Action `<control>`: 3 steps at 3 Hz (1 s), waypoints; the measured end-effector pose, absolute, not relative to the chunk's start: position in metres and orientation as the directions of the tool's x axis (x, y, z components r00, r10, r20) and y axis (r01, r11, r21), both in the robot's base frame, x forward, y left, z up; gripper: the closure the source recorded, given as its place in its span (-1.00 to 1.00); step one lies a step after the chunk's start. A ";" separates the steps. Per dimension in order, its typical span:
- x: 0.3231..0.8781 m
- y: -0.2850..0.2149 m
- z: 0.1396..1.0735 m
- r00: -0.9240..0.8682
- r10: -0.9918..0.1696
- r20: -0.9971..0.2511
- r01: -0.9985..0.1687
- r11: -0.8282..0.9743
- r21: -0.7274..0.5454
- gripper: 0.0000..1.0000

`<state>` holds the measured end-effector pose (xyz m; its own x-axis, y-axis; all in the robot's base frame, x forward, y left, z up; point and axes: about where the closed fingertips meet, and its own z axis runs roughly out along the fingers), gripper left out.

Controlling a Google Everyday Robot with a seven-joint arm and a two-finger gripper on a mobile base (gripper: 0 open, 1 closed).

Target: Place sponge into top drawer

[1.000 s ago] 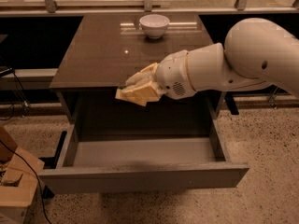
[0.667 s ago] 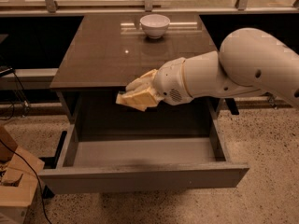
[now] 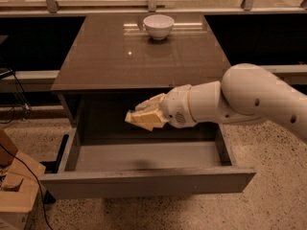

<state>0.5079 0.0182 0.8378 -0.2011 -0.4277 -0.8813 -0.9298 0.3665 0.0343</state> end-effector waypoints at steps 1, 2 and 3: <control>0.511 0.007 0.805 -0.264 -0.393 -0.881 -0.912 0.400 0.096 1.00; 0.521 -0.002 0.772 -0.316 -0.368 -0.875 -0.898 0.412 0.151 1.00; 0.534 -0.012 0.737 -0.365 -0.346 -0.865 -0.882 0.425 0.202 1.00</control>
Offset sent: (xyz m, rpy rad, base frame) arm 0.0281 -0.0356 -0.1108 0.0844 0.1763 -0.0856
